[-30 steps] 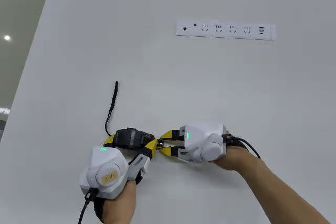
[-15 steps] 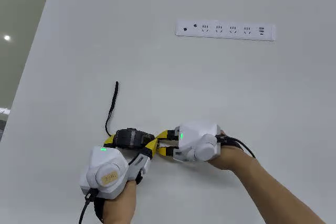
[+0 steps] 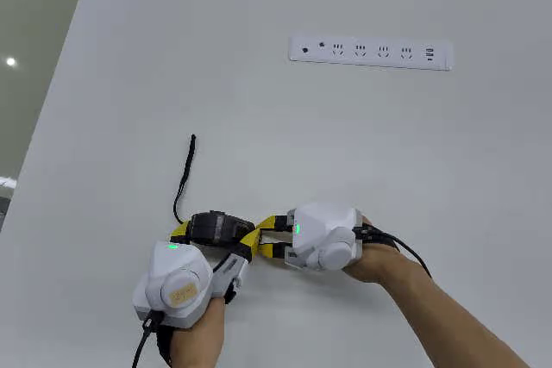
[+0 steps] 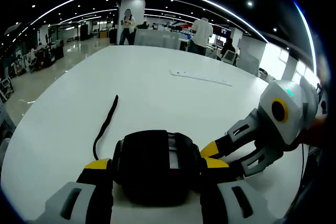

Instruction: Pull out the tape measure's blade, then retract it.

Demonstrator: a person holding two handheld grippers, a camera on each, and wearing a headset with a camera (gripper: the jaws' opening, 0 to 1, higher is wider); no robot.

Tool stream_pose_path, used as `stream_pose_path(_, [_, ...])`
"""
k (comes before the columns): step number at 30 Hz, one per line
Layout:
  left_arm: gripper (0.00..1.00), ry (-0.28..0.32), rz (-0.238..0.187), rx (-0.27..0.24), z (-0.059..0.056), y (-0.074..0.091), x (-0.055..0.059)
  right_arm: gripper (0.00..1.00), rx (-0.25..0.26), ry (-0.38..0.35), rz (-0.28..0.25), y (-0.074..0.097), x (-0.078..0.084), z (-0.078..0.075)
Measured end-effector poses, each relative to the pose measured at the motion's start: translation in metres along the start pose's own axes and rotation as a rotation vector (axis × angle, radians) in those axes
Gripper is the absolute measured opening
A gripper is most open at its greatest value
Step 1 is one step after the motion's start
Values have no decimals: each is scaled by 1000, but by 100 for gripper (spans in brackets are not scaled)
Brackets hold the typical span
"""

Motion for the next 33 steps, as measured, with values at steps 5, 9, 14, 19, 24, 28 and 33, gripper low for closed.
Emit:
stream_pose_path(5, [65,-19,6,8,0,0,1,14,5,0,4,-1,0,-1])
stream_pose_path(9, [66,-16,19,11,0,1,2,15,9,-4,6,-2,-1,-1])
stream_pose_path(14, [68,-21,27,16,2,2,2,15,9,-11,7,-1,-1,-1])
stream_pose_path(19, [68,-35,17,26,4,4,0,17,18,-27,16,-1,1,-1])
stream_pose_path(24, [69,-42,12,32,5,6,-1,21,31,-35,15,2,1,-1])
stream_pose_path(28, [70,-61,-3,55,4,8,-3,26,54,-46,-3,6,-2,-3])
stream_pose_path(33, [72,-111,-7,70,6,11,-6,33,76,-49,-9,14,-2,-4])
Point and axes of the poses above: the centre of the closed fingertips' face, and the gripper's own axes: y roughly backward along the fingers, z roughly to its left, x roughly out of its underside, the point moved 2 cm from there along y, roughly backward along the fingers, and after that the axes turned 4 degrees about -y, right-handed, at the moved point
